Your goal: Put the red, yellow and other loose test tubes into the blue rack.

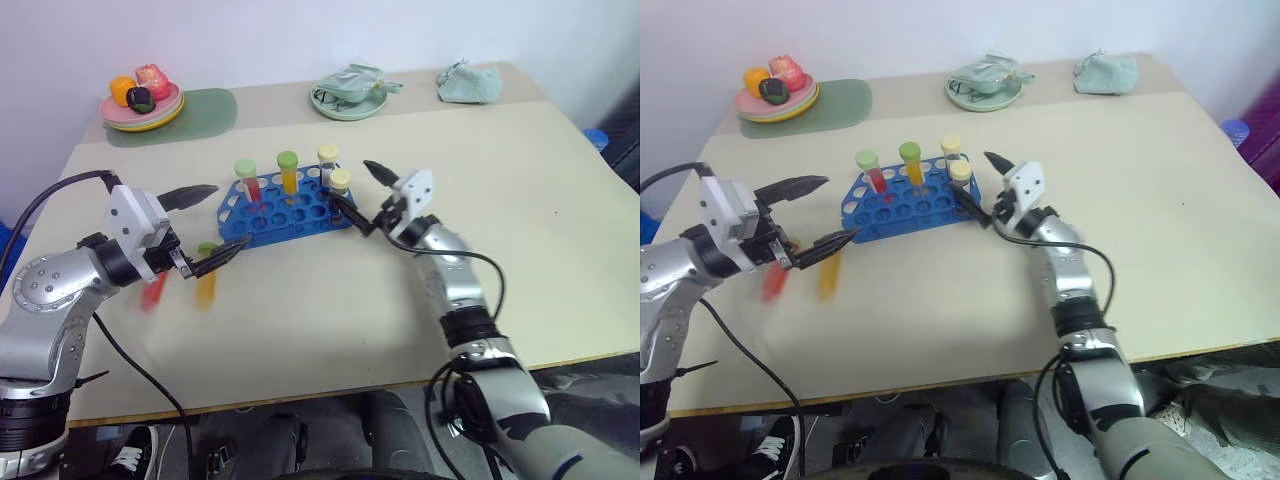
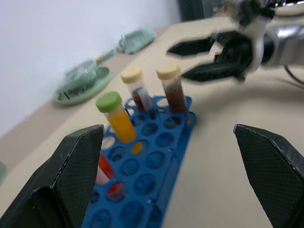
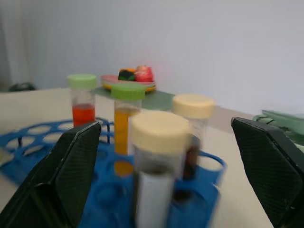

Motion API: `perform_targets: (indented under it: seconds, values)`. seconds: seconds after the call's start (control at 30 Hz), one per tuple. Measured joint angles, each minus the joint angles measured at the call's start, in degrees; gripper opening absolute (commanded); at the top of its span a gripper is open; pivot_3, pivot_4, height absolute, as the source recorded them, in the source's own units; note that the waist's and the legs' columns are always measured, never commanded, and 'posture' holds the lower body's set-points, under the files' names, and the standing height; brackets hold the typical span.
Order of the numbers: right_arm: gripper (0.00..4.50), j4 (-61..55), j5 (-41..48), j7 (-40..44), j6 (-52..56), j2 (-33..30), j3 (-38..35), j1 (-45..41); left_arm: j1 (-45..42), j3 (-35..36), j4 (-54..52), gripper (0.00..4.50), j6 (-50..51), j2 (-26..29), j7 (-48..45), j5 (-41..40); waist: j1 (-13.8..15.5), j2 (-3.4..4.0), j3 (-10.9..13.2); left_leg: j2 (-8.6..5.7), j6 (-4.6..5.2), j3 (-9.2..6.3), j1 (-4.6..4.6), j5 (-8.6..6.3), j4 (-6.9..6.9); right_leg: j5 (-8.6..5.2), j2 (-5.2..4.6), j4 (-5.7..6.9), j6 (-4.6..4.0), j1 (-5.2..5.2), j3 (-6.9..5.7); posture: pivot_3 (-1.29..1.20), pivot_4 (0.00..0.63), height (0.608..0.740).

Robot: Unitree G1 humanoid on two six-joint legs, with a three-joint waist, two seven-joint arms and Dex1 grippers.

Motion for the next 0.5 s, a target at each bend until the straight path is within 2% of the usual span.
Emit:
perform_targets:
  seconds: [0.2, 0.33, 0.4, 0.5]
  values:
    - [4.47, -11.4, 8.1, 7.9, 12.0, -10.7, -3.8, 1.5, 2.8, 2.5, -5.7, 4.50, 12.1, 3.6, 6.5, -1.1, 0.1, 0.00, 0.0, 0.05, 0.01, 0.05, 0.02, -0.02, -0.03, 0.00, 0.04, -0.02, 0.00, 0.03, 0.04, 0.00, 0.150, 0.740]
    - [4.47, -18.3, 16.4, 19.9, 25.4, -23.9, -4.7, 4.1, 1.2, 3.7, -10.1, 4.50, 26.2, 4.0, 17.6, -0.4, 1.8, 0.00, 0.0, 0.03, 0.12, 0.10, 0.00, -0.08, 0.04, 0.00, 0.03, -0.12, 0.01, 0.10, 0.06, 0.00, 0.150, 0.740]
    - [4.47, -21.7, 19.8, 25.6, 30.9, -28.6, -4.7, 4.1, -1.2, 3.8, -11.9, 4.50, 33.5, 3.4, 22.2, -1.5, 2.0, -0.08, 0.0, 0.04, 0.11, 0.09, 0.03, -0.09, 0.07, 0.01, 0.03, -0.13, 0.01, 0.17, 0.06, 0.00, 0.150, 0.740]
    - [4.47, -23.6, 21.4, 28.7, 34.7, -29.3, -4.1, 2.3, -2.7, 3.7, -14.0, 4.50, 40.2, 4.5, 23.8, -3.2, 1.7, -0.13, 0.0, 0.06, 0.06, 0.17, 0.13, -0.12, 0.06, 0.01, 0.03, -0.10, 0.01, 0.19, 0.07, 0.00, 0.150, 0.740]
